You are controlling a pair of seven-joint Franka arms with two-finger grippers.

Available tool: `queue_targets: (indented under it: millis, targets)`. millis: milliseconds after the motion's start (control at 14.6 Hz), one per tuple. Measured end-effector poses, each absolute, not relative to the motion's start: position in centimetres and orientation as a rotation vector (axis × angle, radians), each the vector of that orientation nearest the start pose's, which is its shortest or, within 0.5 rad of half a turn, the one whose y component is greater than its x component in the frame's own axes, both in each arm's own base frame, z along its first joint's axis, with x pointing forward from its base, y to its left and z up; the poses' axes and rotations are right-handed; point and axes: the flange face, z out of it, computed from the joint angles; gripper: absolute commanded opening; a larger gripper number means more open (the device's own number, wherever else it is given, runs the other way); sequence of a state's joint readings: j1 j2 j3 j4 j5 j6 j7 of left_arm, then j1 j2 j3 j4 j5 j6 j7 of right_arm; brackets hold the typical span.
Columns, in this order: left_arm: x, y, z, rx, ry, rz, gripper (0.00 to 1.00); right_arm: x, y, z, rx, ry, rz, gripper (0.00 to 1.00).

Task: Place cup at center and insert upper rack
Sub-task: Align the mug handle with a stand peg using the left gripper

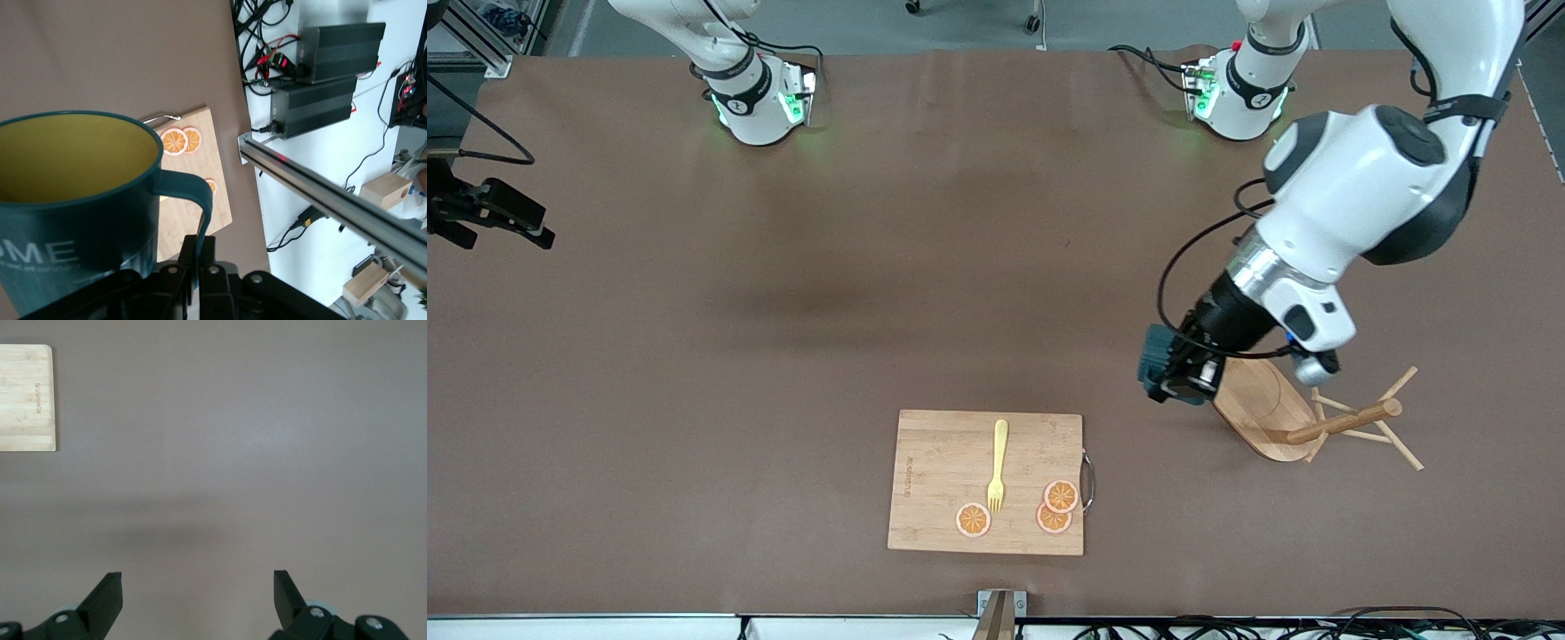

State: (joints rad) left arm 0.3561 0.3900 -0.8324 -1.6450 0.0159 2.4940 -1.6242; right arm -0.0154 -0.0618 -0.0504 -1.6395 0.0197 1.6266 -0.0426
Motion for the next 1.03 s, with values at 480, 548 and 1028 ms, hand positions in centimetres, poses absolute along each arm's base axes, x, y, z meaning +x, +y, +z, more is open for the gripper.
queue_targets:
  millis: [480, 548, 1028]
  targets:
    - [67.4, -14.7, 49.4, 1.827, 1.567, -0.084, 0.00, 53.7, -3.4, 63.2, -3.120, 0.036, -0.082, 1.00]
    - [67.7, -13.2, 48.9, 1.801, 1.576, -0.103, 0.00, 53.7, -3.4, 63.4, -3.120, 0.036, -0.085, 1.00]
    - [68.6, -7.8, 45.3, 1.715, 1.592, -0.182, 0.00, 53.6, -3.2, 63.4, -3.120, 0.029, -0.087, 1.00]
